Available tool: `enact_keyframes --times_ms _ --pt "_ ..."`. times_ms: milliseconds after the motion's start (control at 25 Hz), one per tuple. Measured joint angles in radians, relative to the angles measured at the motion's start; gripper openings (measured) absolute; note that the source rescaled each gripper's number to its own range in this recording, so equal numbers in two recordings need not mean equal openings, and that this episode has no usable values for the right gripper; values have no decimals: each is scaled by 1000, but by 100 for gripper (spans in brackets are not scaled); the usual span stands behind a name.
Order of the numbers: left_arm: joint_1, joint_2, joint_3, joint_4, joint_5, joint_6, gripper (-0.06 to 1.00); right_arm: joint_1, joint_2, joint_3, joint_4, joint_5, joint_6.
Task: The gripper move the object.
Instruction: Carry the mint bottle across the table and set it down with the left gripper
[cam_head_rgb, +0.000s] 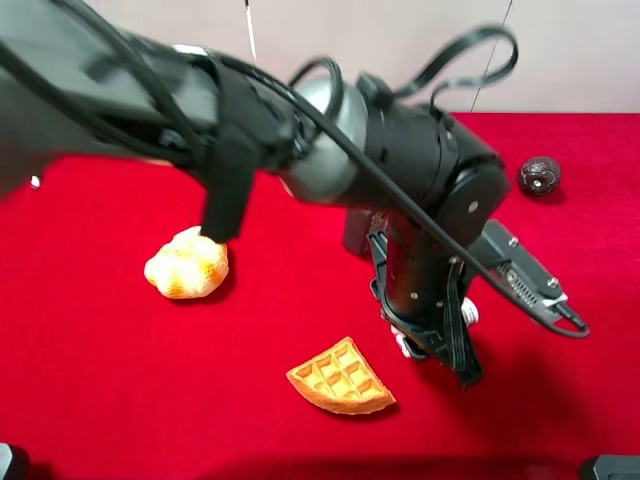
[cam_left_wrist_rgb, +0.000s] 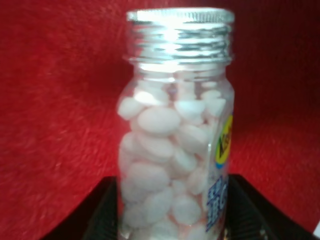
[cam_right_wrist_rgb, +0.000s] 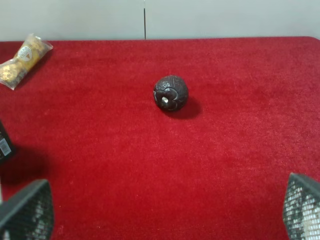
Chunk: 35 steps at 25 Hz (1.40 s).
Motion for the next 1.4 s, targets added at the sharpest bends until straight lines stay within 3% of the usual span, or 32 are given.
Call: enact_keyframes --times_ms 1160,1200,1400 --pt "0 29 0 -20 -66 -1 1 0 0 0 0 0 0" --pt "0 29 0 -20 -66 -1 4 0 0 0 0 0 0" --pt "0 29 0 -20 -65 -1 44 0 0 0 0 0 0"
